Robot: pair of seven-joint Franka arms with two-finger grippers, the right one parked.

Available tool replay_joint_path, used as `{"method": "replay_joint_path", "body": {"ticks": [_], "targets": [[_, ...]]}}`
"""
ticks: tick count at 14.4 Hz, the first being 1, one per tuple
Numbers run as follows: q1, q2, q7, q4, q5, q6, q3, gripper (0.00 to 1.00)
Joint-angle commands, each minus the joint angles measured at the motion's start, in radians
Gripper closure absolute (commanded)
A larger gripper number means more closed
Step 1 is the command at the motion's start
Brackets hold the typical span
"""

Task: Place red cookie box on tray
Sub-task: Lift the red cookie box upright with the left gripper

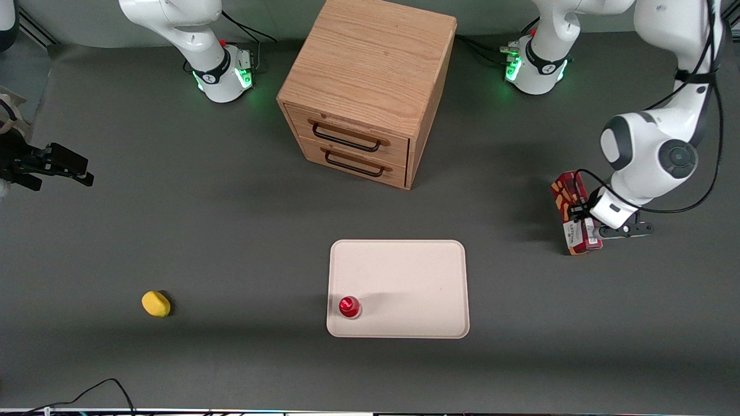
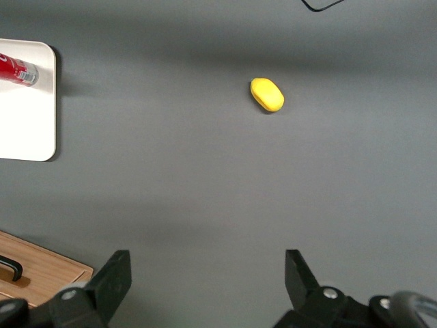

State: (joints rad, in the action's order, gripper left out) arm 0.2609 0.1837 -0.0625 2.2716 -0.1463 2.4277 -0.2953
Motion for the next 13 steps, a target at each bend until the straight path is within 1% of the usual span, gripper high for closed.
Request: {"method": "replay_joint_path", "body": {"ticks": [1, 3, 5, 9, 10, 11, 13], "targets": [[0.008, -0.156, -0.023, -0.061, 0.004, -0.227, -0.008, 1.00], [0.006, -0.199, -0.022, -0.169, 0.042, -0.442, -0.008, 1.00], [0.006, -0.219, -0.022, -0.313, 0.094, -0.650, -0.008, 1.00], [0.014, -0.213, -0.002, -0.613, 0.108, -1.025, 0.007, 1.00], [0.015, -0.210, 0.003, -0.668, 0.116, -1.085, 0.016, 1.00], [0.015, -0.207, 0.010, -0.693, 0.116, -1.110, 0.028, 1.00], [0.017, -0.207, 0.077, -0.698, 0.116, -1.104, 0.068, 1.00]]}}
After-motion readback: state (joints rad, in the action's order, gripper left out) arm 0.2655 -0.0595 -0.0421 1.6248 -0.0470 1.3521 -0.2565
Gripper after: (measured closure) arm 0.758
